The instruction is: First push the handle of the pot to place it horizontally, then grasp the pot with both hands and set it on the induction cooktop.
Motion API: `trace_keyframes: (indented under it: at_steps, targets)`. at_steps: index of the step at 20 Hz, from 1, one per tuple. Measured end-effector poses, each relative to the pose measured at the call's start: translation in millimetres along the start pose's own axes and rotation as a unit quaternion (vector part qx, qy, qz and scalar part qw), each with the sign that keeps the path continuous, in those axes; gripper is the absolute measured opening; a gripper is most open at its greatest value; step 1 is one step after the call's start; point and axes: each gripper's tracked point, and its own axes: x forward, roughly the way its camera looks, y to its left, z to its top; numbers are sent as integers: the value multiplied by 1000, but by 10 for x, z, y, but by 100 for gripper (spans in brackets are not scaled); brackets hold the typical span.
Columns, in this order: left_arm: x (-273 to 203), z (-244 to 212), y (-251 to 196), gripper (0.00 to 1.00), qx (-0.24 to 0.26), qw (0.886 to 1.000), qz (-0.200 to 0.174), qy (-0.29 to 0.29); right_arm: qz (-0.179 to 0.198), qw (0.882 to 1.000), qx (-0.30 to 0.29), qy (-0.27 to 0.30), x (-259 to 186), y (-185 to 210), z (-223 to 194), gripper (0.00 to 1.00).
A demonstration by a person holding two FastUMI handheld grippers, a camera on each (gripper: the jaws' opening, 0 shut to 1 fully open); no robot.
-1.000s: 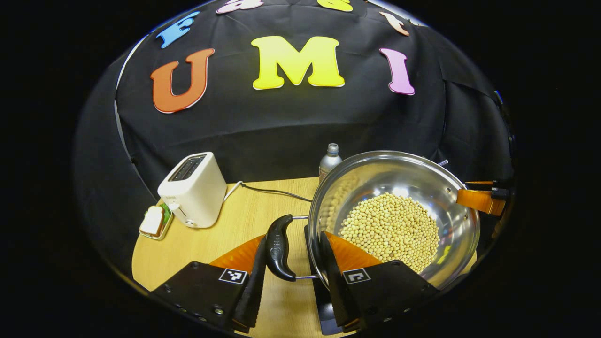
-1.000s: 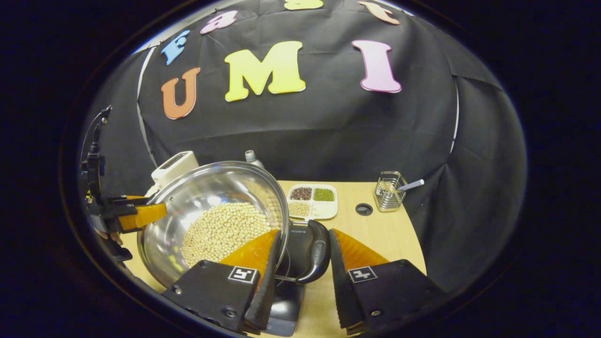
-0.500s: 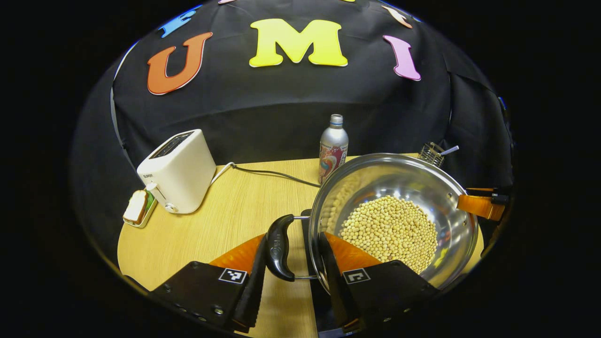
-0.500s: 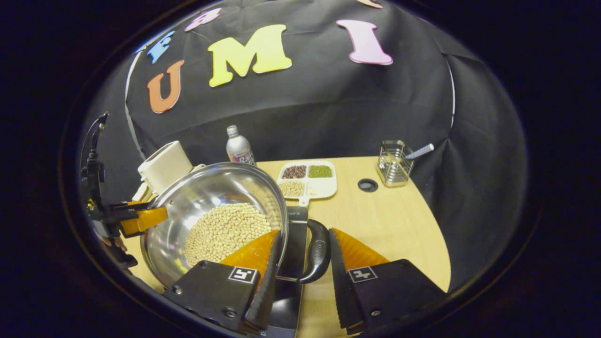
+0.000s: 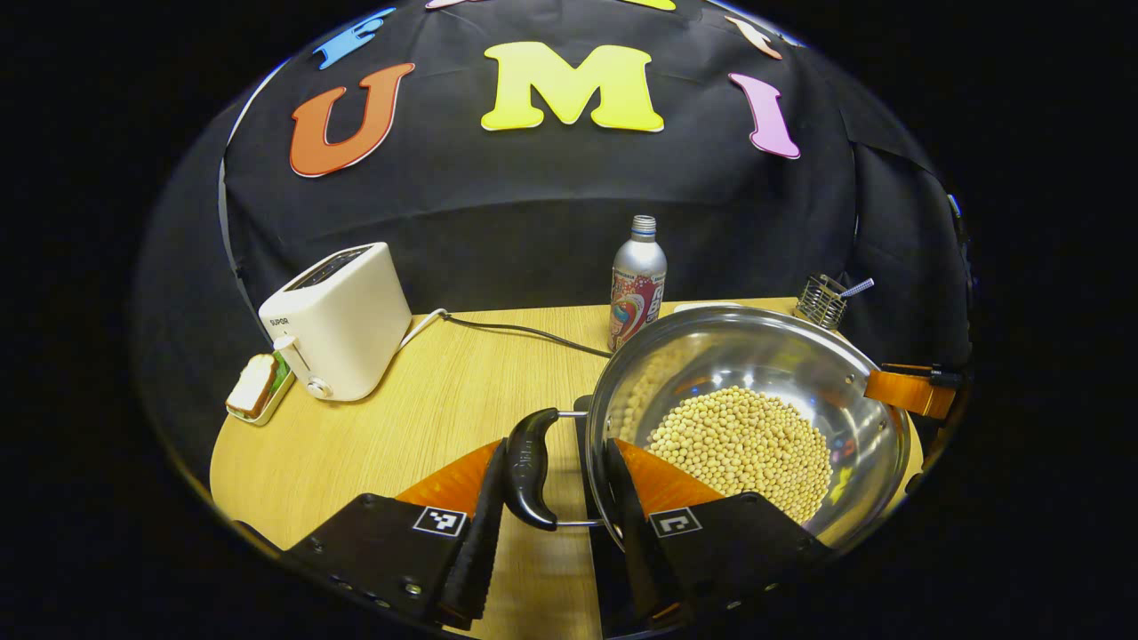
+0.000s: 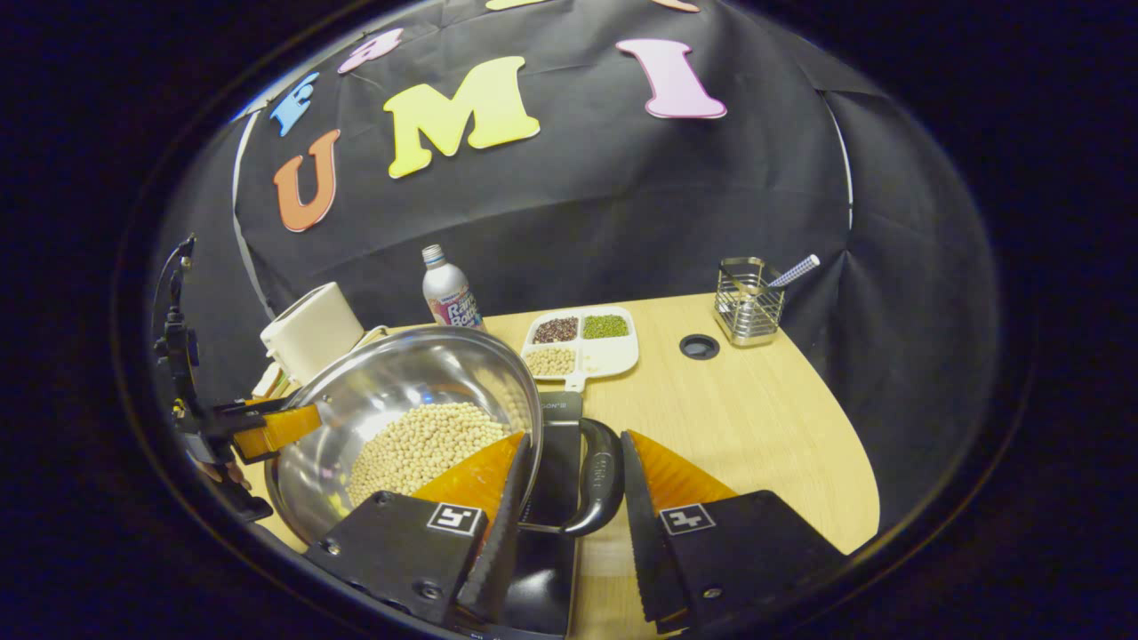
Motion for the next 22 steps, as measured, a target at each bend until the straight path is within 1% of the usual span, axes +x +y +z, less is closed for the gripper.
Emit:
trace_keyframes:
  at_steps: [3,4,5,6,7,9,10,11,14,15,17,18,19,20,22]
  targets:
    - [1,6,-5,63,0,1000,-5,-3,-9,1000,9,-6,-26,-9,-7,60]
    - [-14,2,-12,75,-2,1000,-5,-4,-10,1000,10,-10,-29,-9,-10,60]
    - [-44,13,-14,65,-2,1000,-5,-8,-13,1000,11,-11,-42,-13,-14,61]
    - [-92,22,-17,59,-1,1000,-4,-13,-16,1000,13,-14,-61,-19,-12,63]
    - [-141,29,-15,84,0,1000,0,-16,-20,1000,11,-20,-89,-26,-8,64]
    - [-271,68,-44,93,-1,1000,-2,-27,-26,999,-1,-47,-213,-19,72,66]
    - [-352,92,-40,93,-2,1000,-1,-31,-34,998,-11,-59,-272,-45,89,66]
    - [-437,117,-40,93,-3,999,1,-36,-35,997,-19,-69,-364,-28,115,65]
    - [-723,206,-56,94,-4,998,5,-57,-27,995,-38,-92,-660,79,139,79]
    - [-843,231,-66,93,-5,998,6,-63,-23,994,-47,-100,-770,119,136,79]
    - [-1075,285,-93,94,-3,996,10,-85,-20,991,-59,-122,-1002,195,145,84]
    - [-1189,306,-88,94,-2,995,14,-97,-19,990,-61,-130,-1117,228,141,88]
    - [-1312,313,-81,94,-1,994,18,-106,-16,988,-62,-138,-1246,267,118,89]
    - [-1433,293,-92,94,-1,993,22,-112,-14,987,-61,-147,-1365,308,109,94]
    - [-1659,284,-126,94,-4,992,24,-127,-16,986,-59,-158,-1580,322,65,95]
